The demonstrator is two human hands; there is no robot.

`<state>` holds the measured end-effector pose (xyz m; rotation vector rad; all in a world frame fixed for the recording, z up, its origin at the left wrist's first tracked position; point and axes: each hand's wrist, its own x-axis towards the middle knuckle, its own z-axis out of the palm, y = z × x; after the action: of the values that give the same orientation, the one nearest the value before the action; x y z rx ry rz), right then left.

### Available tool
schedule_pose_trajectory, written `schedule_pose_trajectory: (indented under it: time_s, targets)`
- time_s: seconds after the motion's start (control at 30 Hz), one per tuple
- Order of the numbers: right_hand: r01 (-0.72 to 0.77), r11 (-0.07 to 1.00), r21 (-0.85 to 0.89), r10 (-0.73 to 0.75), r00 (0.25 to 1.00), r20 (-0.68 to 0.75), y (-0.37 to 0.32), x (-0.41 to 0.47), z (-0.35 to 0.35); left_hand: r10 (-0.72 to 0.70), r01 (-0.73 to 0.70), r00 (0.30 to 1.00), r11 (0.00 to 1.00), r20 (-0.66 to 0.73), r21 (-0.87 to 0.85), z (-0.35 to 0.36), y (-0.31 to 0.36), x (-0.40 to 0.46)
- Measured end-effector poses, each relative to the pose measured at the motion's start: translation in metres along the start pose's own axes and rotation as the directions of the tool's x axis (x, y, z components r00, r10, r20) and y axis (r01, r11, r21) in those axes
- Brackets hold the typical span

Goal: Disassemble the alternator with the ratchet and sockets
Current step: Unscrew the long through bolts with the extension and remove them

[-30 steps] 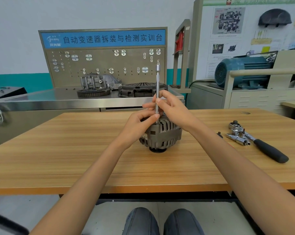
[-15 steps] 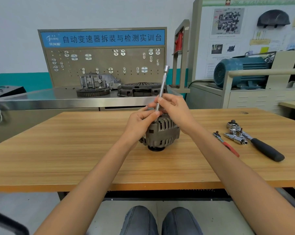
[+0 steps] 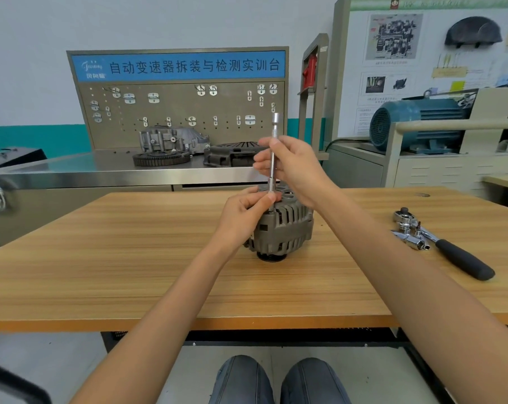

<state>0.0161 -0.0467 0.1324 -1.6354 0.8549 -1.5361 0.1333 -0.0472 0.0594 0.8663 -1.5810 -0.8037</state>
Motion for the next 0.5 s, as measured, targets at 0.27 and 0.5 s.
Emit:
schedule_pose_trajectory:
  time_s: [0.27,0.5]
  targets:
    - [0.136,0.990,0.032,-0.137,0.990,0.024,0.012,0.000,0.017,-0.011,0.014,0.999,0.997,0.033,-0.075,0.000,0.007,-0.005]
    - [0.149,0.989,0.014,-0.149,0.989,0.006,0.014,-0.003,0.021,-0.011,0.008,0.999,0.997,-0.033,-0.076,0.003,0.004,-0.005]
